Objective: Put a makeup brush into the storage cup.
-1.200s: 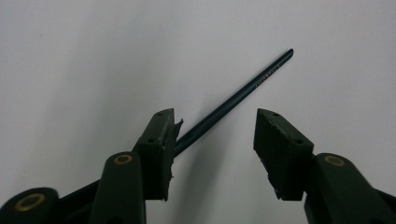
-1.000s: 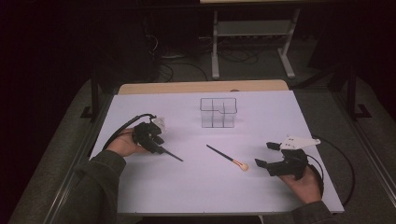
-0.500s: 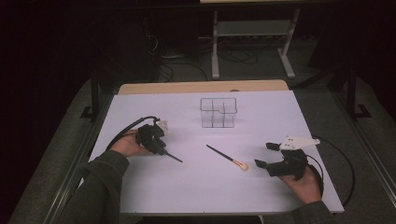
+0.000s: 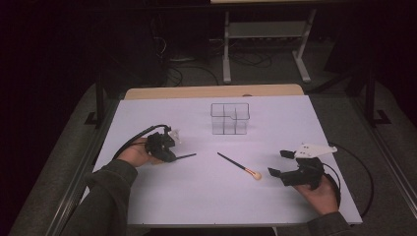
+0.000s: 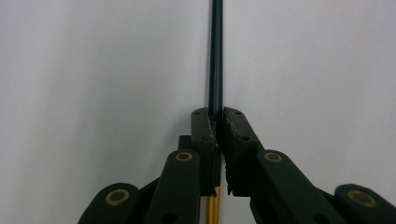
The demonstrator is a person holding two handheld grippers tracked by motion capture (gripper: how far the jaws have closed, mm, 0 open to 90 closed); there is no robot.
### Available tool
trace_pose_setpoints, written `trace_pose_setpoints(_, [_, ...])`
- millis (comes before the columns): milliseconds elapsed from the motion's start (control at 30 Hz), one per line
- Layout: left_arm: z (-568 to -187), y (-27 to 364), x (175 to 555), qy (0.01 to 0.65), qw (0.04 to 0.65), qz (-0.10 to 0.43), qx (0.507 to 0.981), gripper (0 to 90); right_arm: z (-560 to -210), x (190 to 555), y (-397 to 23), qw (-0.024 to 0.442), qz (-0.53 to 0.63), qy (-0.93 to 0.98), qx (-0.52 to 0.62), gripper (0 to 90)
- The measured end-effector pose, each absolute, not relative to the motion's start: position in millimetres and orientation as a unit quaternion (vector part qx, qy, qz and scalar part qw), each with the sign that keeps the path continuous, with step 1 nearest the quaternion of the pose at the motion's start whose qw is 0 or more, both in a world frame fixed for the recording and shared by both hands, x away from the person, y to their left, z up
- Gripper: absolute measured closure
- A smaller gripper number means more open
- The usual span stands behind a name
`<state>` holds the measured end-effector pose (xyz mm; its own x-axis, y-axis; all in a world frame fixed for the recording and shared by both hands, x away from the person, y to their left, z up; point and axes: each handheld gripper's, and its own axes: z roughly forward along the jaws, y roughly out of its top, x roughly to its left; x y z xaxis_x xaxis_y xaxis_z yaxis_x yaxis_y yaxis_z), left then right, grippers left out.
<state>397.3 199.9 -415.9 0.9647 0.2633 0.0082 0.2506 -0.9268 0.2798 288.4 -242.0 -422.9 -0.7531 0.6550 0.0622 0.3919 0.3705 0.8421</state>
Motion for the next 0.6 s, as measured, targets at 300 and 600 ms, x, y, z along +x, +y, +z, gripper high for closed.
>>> trace_pose_setpoints(300, [-410, 205, 398, 0.152, 0.148, 0.019, 0.977, 83.5, -423, 289, -243, 0.141, 0.460, 0.815, 0.322, 19.4])
trace_pose_setpoints(600, [-397, 208, 392, 0.155, 0.165, 0.017, 0.974, 83.5, -422, 288, -243, 0.144, 0.461, 0.814, 0.323, 19.4])
